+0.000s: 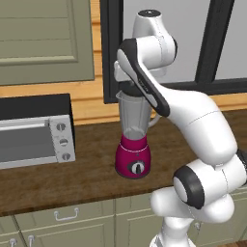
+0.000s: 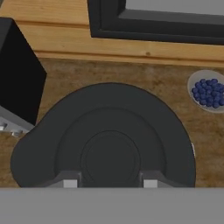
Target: Close the lid blender by securely placing the lid on top.
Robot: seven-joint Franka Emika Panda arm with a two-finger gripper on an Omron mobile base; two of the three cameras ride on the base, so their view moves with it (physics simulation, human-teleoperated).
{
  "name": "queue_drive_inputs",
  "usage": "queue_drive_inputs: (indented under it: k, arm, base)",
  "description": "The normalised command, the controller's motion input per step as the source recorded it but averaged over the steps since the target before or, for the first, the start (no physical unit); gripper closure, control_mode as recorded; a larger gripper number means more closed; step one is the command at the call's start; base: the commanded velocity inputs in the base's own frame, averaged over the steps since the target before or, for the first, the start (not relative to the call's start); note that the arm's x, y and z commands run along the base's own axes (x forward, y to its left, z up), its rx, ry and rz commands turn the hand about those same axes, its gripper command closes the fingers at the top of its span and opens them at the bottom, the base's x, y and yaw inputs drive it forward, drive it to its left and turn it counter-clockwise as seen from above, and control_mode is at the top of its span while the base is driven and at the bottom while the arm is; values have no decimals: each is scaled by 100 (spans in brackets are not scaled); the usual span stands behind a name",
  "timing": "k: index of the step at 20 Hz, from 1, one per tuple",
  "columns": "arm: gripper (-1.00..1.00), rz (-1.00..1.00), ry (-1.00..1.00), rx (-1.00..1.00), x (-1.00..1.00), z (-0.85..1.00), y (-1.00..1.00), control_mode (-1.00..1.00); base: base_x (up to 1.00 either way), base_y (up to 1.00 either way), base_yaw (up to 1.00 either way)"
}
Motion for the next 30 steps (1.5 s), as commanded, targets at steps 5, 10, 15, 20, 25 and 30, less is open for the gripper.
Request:
queue_drive_inputs:
  k: [5, 10, 15, 20, 25, 30]
  arm:
    - [100, 0, 0, 0, 2, -9, 0, -100]
    - [100, 0, 0, 0, 0, -7, 0, -100]
    - [100, 0, 0, 0, 1, -6, -1, -100]
    - [100, 0, 0, 0, 2, -5, -1, -100]
    - [100, 0, 0, 0, 5, -5, 0, -100]
    - [100, 0, 0, 0, 12, -6, 0, -100]
  base:
    - [0, 0, 0]
    - [0, 0, 0]
    - [0, 0, 0]
    - [0, 0, 0]
    - [0, 0, 0]
    - [0, 0, 0]
